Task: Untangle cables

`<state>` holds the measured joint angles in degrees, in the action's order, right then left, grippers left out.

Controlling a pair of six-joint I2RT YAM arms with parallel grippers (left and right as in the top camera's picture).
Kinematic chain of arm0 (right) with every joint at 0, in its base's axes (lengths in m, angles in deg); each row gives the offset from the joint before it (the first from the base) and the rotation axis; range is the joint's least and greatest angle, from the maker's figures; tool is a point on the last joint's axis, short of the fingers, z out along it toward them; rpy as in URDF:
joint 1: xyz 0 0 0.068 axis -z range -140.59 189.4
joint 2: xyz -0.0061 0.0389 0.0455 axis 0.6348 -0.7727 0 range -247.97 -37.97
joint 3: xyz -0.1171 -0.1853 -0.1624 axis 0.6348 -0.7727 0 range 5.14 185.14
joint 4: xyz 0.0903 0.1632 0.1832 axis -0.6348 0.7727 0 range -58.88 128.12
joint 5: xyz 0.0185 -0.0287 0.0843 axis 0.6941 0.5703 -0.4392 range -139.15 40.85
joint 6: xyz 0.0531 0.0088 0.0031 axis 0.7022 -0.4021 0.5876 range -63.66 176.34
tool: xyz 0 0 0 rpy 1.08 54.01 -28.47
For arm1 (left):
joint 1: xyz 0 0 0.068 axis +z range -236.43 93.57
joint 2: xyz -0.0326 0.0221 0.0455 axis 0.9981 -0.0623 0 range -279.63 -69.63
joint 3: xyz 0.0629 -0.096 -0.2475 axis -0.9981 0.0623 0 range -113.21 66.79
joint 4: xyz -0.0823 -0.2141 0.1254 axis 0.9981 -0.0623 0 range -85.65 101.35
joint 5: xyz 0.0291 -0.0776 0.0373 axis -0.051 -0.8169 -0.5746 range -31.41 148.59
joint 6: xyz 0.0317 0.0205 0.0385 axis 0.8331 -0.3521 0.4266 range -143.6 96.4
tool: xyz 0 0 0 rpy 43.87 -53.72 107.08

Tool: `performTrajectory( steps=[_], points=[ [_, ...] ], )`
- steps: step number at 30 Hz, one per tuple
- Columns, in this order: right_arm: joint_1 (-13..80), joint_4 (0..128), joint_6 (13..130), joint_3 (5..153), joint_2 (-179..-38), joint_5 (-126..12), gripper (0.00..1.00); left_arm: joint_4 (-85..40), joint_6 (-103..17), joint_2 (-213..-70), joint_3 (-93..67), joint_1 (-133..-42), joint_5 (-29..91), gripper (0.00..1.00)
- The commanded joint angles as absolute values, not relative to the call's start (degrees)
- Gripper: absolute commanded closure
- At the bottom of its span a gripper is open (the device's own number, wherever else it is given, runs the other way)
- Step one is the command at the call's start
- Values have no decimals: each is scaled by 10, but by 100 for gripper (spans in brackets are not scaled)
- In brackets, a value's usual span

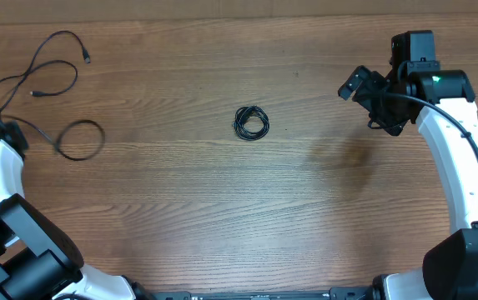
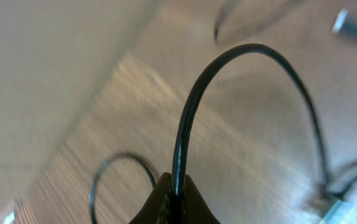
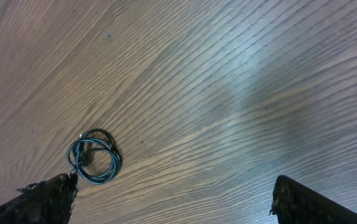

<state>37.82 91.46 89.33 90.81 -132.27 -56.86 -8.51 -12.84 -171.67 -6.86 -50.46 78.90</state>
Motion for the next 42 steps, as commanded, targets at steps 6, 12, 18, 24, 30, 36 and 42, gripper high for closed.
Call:
performTrajectory(
  steps=[6, 12, 18, 24, 30, 36, 42],
  points=[
    [378, 910, 891, 909, -1321, -583, 0, -82, 27, -1719, -176, -556, 737, 96],
    [378, 911, 891, 909, -1321, -583, 0, -94, 131, -1736, -176, -581, 738, 96],
    [378, 914, 891, 909, -1321, -583, 0, -84, 90, -1786, -176, -568, 813, 96],
    [377, 914, 893, 909, -1321, -583, 0, -89, -30, -1791, -175, -536, 796, 95],
    [366, 912, 893, 909, -1321, -583, 0, -110, -31, -1791, -158, -516, 708, 93],
    [365, 910, 893, 909, -1321, -583, 0, -72, 12, -1791, -158, -520, 679, 96],
    [365, 910, 893, 909, -1321, -583, 0, -11, 95, -1800, -158, -529, 668, 96]
  ],
)
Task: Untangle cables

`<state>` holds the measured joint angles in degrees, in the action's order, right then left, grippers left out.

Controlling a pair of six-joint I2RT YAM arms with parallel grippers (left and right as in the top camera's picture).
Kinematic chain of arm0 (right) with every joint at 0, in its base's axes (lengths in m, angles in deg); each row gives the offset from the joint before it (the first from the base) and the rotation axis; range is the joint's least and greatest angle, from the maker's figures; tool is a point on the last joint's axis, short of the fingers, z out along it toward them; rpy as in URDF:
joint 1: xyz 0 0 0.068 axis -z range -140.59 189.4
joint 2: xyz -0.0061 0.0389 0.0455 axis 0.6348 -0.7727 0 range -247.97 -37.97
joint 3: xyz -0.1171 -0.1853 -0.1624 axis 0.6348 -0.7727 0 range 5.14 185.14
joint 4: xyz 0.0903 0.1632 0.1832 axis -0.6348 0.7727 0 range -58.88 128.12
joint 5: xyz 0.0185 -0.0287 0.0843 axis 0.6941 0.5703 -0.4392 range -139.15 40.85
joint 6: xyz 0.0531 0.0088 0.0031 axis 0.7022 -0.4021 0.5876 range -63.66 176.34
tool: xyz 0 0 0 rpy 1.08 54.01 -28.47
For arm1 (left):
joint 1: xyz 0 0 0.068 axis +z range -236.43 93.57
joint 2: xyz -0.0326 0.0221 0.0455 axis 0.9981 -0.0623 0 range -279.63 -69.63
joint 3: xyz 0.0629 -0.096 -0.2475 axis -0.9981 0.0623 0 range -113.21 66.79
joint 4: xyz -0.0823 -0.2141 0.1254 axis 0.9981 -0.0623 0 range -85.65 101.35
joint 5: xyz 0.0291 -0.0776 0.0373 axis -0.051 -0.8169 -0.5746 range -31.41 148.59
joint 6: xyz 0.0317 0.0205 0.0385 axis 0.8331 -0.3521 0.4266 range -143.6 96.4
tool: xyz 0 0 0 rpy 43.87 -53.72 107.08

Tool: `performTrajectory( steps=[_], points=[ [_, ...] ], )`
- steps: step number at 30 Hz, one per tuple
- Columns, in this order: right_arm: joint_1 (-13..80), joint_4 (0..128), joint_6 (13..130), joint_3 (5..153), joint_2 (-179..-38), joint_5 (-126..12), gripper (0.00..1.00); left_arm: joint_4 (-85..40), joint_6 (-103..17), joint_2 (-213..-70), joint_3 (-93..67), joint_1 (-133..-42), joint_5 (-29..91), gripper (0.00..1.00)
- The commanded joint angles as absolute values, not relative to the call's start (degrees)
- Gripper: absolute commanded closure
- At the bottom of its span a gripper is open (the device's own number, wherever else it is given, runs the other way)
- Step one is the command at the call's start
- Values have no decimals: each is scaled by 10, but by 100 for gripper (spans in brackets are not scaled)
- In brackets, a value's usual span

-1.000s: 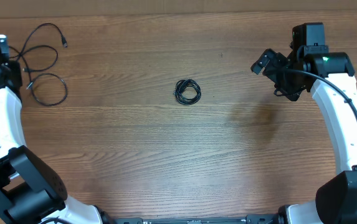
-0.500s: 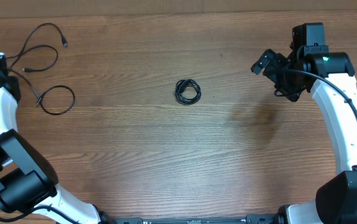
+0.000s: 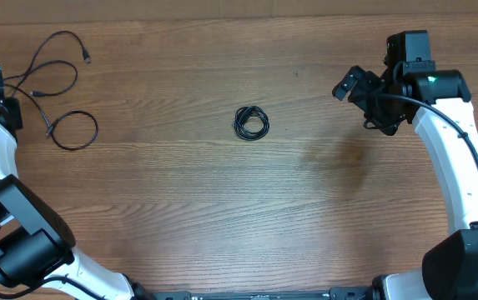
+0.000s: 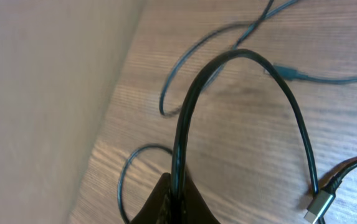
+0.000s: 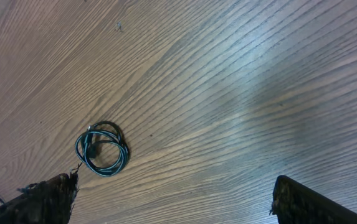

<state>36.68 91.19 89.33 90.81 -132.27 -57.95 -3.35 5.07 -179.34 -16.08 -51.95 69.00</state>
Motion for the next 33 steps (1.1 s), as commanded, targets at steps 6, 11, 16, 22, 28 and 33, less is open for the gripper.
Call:
performTrajectory(
  steps=[6, 11, 16, 22, 28, 33],
  points=[
    [365, 906, 893, 909, -1321, -583, 0, -3, 107, -1802, -158, -549, 616, 96],
    [365, 906, 893, 909, -1321, -583, 0, -39, 72, -1813, -158, -549, 619, 70],
    [365, 907, 893, 909, -1321, -583, 0, -58, 27, -1813, -159, -549, 654, 0],
    [365, 912, 890, 909, -1321, -583, 0, -84, -114, -1807, -159, -547, 680, 0],
    [365, 922, 862, 909, -1321, -583, 0, -126, -243, -1727, -159, -547, 625, 1],
    [365, 936, 858, 909, -1322, -583, 0, -137, -264, -1615, -159, -547, 526, 0]
  ],
)
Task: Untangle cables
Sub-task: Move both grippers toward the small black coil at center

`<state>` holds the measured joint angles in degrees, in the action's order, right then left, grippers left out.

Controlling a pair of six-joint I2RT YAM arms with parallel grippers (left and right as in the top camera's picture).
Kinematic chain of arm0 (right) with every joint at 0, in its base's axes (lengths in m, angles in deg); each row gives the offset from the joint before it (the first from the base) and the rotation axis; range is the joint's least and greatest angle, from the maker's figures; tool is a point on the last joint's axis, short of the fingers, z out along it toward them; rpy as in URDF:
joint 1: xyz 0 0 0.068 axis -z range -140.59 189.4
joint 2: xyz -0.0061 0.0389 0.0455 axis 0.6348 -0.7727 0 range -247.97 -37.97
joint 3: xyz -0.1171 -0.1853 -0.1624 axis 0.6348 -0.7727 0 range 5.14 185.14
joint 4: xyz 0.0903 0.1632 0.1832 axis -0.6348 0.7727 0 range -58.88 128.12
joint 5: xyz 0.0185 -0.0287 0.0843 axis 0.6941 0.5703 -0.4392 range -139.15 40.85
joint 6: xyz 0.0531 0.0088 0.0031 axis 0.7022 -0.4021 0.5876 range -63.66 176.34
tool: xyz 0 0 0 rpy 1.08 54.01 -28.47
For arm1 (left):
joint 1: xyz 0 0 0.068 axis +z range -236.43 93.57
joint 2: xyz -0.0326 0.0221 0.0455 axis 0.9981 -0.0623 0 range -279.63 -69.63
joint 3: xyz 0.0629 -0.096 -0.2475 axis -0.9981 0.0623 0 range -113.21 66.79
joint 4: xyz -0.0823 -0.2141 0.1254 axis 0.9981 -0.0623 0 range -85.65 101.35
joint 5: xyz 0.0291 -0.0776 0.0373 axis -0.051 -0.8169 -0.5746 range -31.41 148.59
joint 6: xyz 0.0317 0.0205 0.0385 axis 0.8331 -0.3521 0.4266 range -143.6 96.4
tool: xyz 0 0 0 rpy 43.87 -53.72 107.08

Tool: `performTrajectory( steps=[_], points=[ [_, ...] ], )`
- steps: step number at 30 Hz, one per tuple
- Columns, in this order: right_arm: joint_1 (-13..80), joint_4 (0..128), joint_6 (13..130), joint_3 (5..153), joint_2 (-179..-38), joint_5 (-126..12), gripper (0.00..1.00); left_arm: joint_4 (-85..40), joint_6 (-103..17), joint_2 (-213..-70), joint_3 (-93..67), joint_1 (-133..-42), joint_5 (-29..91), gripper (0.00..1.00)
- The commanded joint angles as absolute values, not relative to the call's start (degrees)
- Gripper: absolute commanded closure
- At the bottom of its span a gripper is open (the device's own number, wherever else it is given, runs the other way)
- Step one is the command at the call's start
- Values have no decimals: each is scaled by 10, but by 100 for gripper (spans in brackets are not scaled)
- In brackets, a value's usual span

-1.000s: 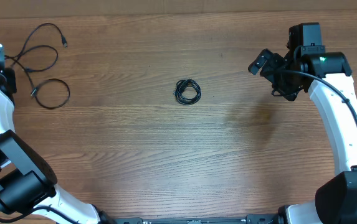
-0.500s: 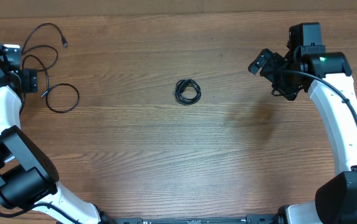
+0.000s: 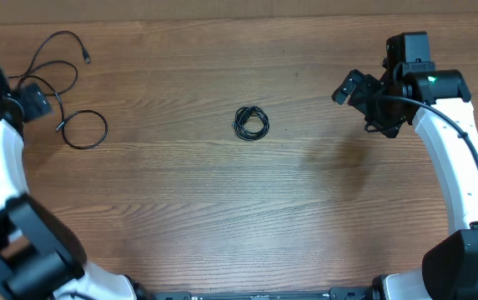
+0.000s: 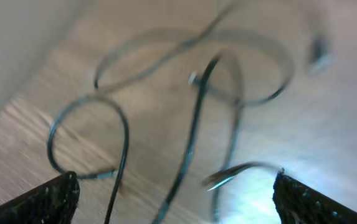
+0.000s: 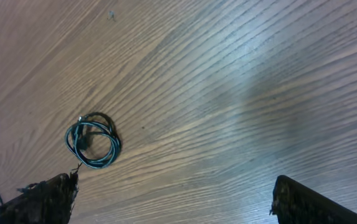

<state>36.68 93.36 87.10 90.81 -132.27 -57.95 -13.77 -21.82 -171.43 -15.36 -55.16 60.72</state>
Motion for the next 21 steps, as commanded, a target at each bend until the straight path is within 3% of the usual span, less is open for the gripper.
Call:
performTrajectory(
  steps=[1, 6, 11, 17, 21],
  points=[
    [365, 937, 858, 909, -1322, -583, 0, -135, -280, -1595, -159, -547, 515, 0],
    [365, 945, 858, 909, -1322, -583, 0, -174, -377, -1502, -159, -548, 407, 0],
    [365, 951, 859, 909, -1322, -583, 0, -347, -423, -1474, -158, -581, 182, 0],
    [365, 954, 859, 908, -1322, -583, 0, -478, -372, -1523, -158, -737, 173, 0],
    [364, 954, 858, 906, -1325, -588, 0, -484, -414, -1577, -158, -859, 288, 0]
  ],
)
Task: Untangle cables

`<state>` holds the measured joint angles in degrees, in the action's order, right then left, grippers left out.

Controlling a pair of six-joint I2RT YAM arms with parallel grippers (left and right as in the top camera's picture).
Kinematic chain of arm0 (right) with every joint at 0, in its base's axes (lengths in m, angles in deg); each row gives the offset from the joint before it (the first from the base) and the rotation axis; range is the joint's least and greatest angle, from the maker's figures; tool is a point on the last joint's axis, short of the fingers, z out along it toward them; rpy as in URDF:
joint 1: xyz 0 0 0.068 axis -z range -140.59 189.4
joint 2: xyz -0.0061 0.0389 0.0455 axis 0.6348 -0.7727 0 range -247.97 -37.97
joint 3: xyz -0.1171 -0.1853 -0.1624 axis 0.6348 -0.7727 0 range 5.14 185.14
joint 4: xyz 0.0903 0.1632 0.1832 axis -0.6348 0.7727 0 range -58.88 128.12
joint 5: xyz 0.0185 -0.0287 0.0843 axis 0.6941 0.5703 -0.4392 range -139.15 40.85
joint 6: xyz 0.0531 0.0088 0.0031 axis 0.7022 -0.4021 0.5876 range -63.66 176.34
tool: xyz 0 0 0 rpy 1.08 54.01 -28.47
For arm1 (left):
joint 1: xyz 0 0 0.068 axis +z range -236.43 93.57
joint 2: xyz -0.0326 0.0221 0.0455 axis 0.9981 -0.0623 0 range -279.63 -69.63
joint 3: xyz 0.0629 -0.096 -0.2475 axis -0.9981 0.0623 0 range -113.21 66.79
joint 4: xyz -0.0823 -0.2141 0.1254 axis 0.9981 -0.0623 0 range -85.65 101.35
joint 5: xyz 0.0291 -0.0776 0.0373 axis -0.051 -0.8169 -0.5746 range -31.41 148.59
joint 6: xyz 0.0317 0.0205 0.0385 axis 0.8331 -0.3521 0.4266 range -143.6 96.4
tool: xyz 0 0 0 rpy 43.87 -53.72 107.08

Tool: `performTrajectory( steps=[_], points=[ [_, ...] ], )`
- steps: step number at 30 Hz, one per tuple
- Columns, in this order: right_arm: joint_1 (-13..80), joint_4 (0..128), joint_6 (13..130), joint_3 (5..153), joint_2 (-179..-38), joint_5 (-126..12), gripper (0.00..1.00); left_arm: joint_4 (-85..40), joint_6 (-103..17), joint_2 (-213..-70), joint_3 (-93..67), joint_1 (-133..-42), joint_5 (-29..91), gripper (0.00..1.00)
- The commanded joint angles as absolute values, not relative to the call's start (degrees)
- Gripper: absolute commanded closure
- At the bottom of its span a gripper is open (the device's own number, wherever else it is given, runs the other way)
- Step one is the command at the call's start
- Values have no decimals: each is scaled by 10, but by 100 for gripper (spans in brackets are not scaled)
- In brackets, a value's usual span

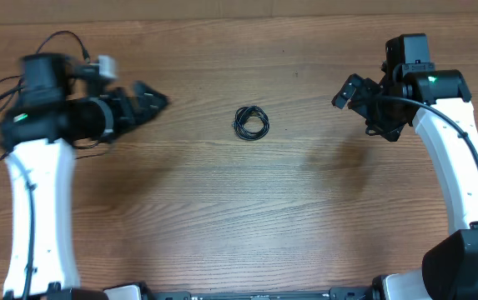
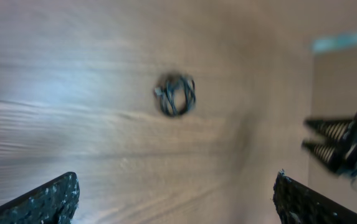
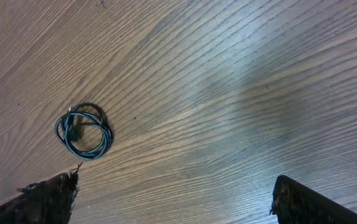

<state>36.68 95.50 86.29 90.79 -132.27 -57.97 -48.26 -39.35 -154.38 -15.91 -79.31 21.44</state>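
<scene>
A small coiled black cable (image 1: 251, 122) lies mid-table; it also shows as the coil (image 2: 175, 94) in the left wrist view and the coil (image 3: 83, 132) in the right wrist view. A long loose black cable (image 1: 65, 34) sprawls at the far left corner. My left gripper (image 1: 148, 102) hangs open, blurred, between the loose cable and the coil, with nothing between its fingertips (image 2: 47, 202). My right gripper (image 1: 362, 112) is open and empty to the right of the coil, its fingertips (image 3: 315, 202) wide apart.
The wooden table (image 1: 247, 217) carries only the two cables. In the left wrist view, the right arm (image 2: 346, 146) shows at the right edge. The table's back edge runs along the top of the overhead view.
My left gripper was open over the loose cable at the far left; now it has swung right and faces the coil. The loose cable stays behind. The right gripper barely moved.
My left gripper was shut on the loose cable at the table's left edge, and still held it a moment later with the loops shifted. Then it stood open with the cable released on the table. Now it points toward the coil. The right gripper stayed open.
</scene>
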Motion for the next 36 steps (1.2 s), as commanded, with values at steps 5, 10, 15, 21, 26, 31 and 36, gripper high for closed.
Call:
performTrajectory(
  steps=[5, 10, 15, 21, 26, 31, 36],
  points=[
    [338, 936, 804, 906, -1339, -629, 0, -482, -457, -1652, -158, -949, 398, 0],
    [294, 892, 801, 906, -1382, -626, 0, -479, -457, -1713, -158, -965, 412, 0],
    [257, 818, 803, 906, -1434, -635, 18, -480, -457, -1745, -158, -958, 412, 0],
    [214, 741, 803, 906, -1484, -627, 36, -480, -457, -1750, -158, -958, 412, 0],
    [199, 719, 835, 906, -1534, -582, 43, -480, -457, -1750, -158, -958, 410, 0],
    [198, 712, 837, 906, -1569, -618, 48, -479, -457, -1750, -158, -958, 411, 1],
    [188, 706, 777, 906, -1591, -647, 51, -470, -457, -1750, -158, -958, 412, 0]
  ],
)
